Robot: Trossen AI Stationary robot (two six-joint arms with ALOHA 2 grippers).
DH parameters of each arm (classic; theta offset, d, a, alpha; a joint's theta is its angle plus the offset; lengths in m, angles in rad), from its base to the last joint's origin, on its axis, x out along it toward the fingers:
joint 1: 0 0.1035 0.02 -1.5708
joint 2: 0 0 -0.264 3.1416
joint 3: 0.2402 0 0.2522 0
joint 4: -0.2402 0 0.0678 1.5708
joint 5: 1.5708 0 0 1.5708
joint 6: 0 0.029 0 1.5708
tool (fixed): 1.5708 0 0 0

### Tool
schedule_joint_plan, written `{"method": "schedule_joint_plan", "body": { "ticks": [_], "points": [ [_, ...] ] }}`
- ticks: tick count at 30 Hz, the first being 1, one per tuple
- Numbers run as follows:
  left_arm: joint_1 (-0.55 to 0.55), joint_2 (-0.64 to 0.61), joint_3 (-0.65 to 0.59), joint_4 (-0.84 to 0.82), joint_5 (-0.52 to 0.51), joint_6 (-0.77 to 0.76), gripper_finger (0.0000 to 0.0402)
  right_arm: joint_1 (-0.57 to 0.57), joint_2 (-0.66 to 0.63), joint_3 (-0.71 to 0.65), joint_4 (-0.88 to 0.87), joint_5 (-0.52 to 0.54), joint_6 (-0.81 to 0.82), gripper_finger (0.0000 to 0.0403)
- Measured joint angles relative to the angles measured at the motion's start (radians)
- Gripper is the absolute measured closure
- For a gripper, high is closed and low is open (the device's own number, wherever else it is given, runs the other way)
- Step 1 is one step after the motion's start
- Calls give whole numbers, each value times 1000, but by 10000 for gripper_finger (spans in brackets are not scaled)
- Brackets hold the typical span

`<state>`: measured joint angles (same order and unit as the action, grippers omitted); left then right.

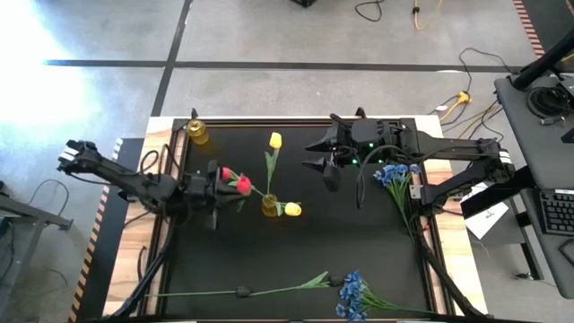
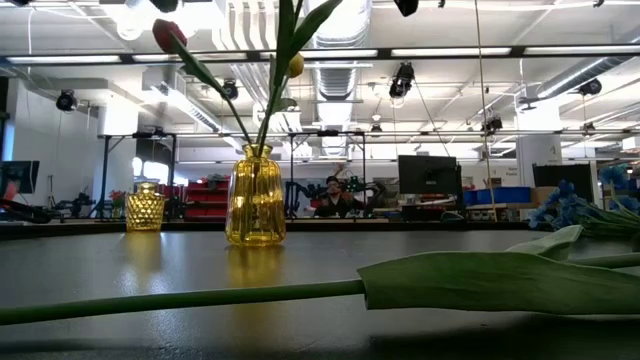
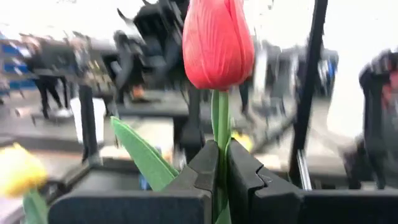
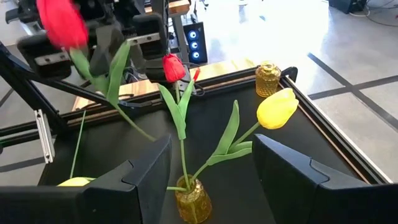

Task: Sort flowers into vase by color
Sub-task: Put the red tulip into the bottom vase

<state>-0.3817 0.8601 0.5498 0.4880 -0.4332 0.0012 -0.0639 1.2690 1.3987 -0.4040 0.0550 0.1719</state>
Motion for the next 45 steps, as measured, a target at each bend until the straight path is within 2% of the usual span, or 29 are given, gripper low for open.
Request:
{"method": "schedule_joint_plan", "body": {
  "ticks": [4, 8, 13, 18, 21, 32, 40, 45],
  "points": [
    [30, 96, -3, 262, 9, 21, 401, 0, 0, 0, 2, 0, 2, 188],
    [46, 181, 27, 372, 38, 85, 401, 0, 0, 0, 2, 0, 3, 188],
    [122, 260, 53, 529, 106, 136, 401, 0, 0, 0, 6, 0, 3, 188],
    [190, 323, 72, 525, 187, 79, 401, 1, -3, 0, 20, -1, 18, 188],
    [200, 333, 77, 526, 198, 78, 401, 1, -10, 0, 14, -6, 48, 188],
    [204, 326, 40, 471, 178, 41, 401, 14, -24, 0, 10, -9, 53, 188],
    [209, 349, 10, 471, 109, -2, 401, 14, -24, 0, 5, -9, 50, 188],
    [209, 349, 3, 450, 99, -11, 401, 14, -24, 0, -14, -1, 64, 188]
  ]
}}
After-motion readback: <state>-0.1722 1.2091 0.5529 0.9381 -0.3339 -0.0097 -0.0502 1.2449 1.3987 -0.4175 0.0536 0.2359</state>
